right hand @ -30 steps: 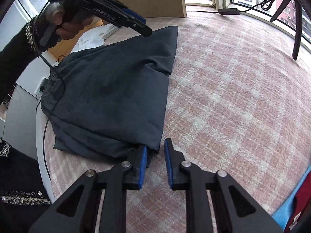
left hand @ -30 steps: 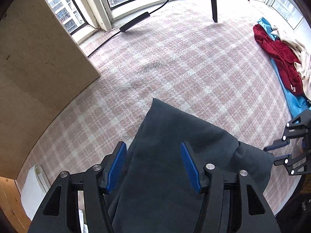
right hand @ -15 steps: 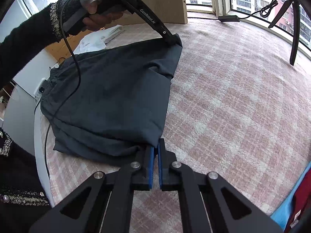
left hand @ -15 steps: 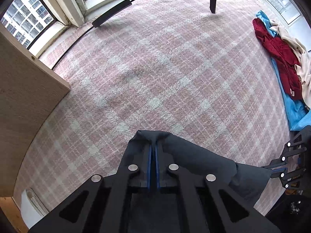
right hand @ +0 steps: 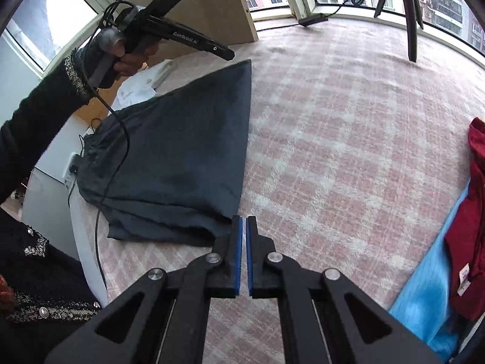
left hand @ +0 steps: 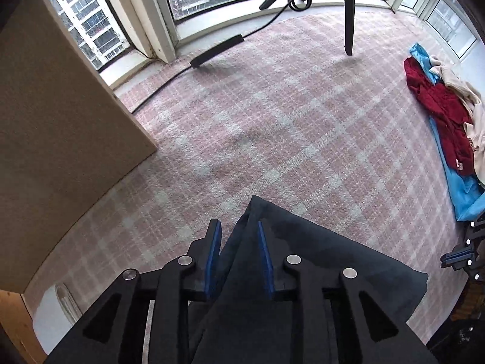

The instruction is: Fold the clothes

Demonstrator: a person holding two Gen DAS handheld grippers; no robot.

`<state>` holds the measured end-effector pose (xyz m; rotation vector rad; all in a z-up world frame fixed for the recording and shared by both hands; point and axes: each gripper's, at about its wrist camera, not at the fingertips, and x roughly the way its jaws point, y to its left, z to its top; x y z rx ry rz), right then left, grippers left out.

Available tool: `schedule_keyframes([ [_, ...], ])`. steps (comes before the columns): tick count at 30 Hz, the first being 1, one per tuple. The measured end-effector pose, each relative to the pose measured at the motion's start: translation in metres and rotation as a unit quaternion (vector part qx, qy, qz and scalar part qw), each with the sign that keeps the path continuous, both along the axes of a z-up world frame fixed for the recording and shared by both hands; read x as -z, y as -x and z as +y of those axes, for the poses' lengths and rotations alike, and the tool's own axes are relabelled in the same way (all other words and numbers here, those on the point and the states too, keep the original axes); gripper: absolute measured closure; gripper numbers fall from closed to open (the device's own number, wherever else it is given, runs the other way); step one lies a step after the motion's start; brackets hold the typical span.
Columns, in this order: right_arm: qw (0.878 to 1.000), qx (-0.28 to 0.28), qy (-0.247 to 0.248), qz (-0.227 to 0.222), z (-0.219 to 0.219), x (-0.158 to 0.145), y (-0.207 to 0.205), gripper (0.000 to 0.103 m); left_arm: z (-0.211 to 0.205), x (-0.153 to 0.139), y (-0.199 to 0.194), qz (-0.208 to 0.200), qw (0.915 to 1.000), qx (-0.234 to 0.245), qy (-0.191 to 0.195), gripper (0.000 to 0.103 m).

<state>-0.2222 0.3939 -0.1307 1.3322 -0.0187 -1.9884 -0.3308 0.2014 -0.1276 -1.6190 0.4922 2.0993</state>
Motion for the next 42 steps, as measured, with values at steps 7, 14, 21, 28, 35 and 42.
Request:
schedule_keyframes([
  [7,0.998,-0.026,-0.034,-0.048,-0.047,0.038,0.009,0.100,0.004,0.005,-0.020,-0.025,0.9970,0.010,-0.073,0.076],
  [14,0.998,-0.033,-0.030,-0.055,-0.018,0.011,0.005,0.095,0.025,0.043,-0.028,-0.013,0.9999,-0.005,-0.003,0.078],
  [21,0.998,0.027,0.036,-0.041,-0.024,0.010,0.091,0.070,0.074,0.021,-0.131,0.057,0.9979,0.005,-0.032,0.064],
  [28,0.996,0.007,0.033,-0.080,-0.080,0.036,0.164,0.069,0.124,0.000,-0.235,0.126,0.9901,0.014,-0.061,0.048],
  [35,0.996,-0.040,0.019,-0.083,-0.114,0.044,0.176,0.062,0.149,0.041,-0.213,0.115,0.9921,-0.049,0.009,0.042],
  [42,0.995,-0.075,0.014,-0.067,-0.142,0.048,0.178,0.097,0.140,0.036,-0.197,0.111,0.9889,-0.093,-0.035,0.096],
])
